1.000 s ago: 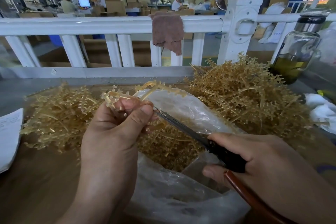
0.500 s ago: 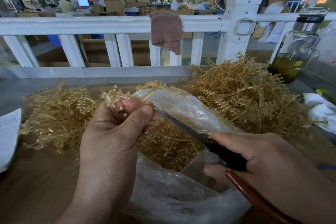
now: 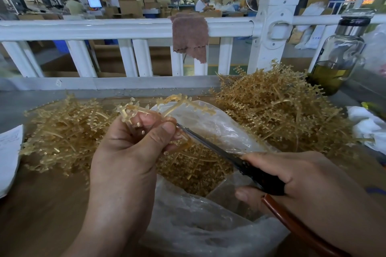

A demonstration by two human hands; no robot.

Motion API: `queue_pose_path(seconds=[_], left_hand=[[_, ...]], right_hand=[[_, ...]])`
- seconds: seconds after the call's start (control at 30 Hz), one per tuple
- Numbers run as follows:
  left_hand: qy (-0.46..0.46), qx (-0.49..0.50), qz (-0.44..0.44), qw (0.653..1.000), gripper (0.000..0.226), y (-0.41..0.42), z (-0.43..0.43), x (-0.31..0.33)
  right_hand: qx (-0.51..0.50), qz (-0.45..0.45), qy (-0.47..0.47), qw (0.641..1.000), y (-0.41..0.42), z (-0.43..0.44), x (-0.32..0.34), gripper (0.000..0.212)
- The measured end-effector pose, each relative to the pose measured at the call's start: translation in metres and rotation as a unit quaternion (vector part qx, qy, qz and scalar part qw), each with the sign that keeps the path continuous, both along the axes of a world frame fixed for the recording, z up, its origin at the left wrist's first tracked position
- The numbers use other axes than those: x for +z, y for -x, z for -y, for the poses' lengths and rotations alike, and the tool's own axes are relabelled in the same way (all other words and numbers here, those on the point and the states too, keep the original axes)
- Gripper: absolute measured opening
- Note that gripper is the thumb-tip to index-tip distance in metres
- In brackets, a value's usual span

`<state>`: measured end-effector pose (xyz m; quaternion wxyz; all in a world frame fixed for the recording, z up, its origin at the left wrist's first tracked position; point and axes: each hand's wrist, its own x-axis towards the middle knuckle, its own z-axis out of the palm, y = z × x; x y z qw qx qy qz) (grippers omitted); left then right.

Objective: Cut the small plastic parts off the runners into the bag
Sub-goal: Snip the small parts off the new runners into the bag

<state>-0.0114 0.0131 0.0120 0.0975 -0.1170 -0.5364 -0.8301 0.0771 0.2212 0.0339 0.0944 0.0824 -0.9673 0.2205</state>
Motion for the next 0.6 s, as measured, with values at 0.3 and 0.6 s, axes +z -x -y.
queue_pose_path(seconds=[0.3, 0.6], left_hand=[[0.0, 0.0, 0.001, 1.0, 0.015, -0.0006, 0.0011, 0.0003], [0.01, 0.0, 0.003, 1.0, 0.022, 0.0006, 0.0027, -0.0022]], right_hand=[[0.008, 0.004, -0.004, 1.0, 0.0007, 0.0011, 0.0008, 0.052], [-0.006, 0.019, 0.007, 1.0, 0.0043, 0.0011, -0.003, 0.058]])
